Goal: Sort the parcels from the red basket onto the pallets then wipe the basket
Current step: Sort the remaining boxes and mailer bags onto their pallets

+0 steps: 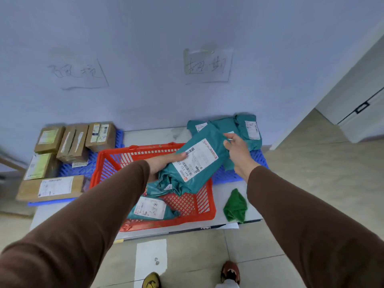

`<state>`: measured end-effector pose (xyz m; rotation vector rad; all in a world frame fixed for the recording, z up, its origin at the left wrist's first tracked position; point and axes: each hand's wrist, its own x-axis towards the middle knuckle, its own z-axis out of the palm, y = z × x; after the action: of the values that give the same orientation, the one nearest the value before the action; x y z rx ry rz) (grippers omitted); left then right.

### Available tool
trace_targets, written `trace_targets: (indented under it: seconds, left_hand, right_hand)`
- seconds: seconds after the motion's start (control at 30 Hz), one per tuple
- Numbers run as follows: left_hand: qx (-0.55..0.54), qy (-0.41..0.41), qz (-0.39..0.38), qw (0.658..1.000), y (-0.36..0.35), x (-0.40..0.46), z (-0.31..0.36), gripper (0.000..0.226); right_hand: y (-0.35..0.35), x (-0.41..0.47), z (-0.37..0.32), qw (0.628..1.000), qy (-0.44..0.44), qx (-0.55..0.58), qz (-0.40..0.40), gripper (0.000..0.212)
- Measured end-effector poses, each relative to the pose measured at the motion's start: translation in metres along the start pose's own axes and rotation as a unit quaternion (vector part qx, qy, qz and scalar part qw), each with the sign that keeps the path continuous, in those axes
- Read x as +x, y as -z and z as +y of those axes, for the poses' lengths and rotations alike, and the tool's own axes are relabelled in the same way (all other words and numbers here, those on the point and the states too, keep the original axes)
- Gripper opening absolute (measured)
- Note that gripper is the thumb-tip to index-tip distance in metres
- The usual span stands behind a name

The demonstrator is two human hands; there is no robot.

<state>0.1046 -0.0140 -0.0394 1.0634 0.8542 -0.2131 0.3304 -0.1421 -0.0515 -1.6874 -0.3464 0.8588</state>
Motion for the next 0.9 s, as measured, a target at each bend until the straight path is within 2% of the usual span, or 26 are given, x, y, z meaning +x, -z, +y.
trace_targets:
  seconds: [0.1,0.23,0.3,0.4,0.53,0.77,0.83,0.9]
  left_hand:
    - [-0.018,-0.004,0.006,1.000,-0.041,0.025,0.006,0.047]
    - [-0.103,-0.041,0.046,0.993,-0.089,0.057,0.012,0.044]
    - [-0.143,-0.059,0.058,0.986,-0.110,0.073,0.016,0.039]
    - [-0.170,-0.083,0.083,0.978,-0.134,0.099,0.022,0.042]
    - [-0.184,-0.112,0.130,0.968,-0.147,0.135,0.028,0.049]
    - [-0.220,-0.092,0.161,0.958,-0.136,0.202,0.040,0.076]
    - [-0.215,-0.083,0.158,0.960,-0.130,0.219,0.044,0.071]
    - [-0.199,-0.084,0.166,0.962,-0.125,0.234,0.047,0.048]
  right_hand:
    - [0.033,0.025,-0.003,1.000,0.019,0.008,-0.016,0.031]
    - [0.067,0.047,-0.008,0.997,-0.015,0.070,-0.031,0.072]
    - [0.076,0.051,-0.007,0.993,-0.053,0.086,-0.062,0.080]
    - [0.085,0.056,0.004,0.986,-0.110,0.065,-0.103,0.064]
    - [0.089,0.071,0.022,0.985,-0.122,0.053,-0.108,0.039]
    - [0.091,0.113,0.040,0.982,-0.145,0.000,-0.121,0.042]
    - [0.089,0.128,0.042,0.982,-0.146,-0.012,-0.120,0.041]
    - [0.086,0.143,0.044,0.983,-0.140,-0.032,-0.111,0.040]
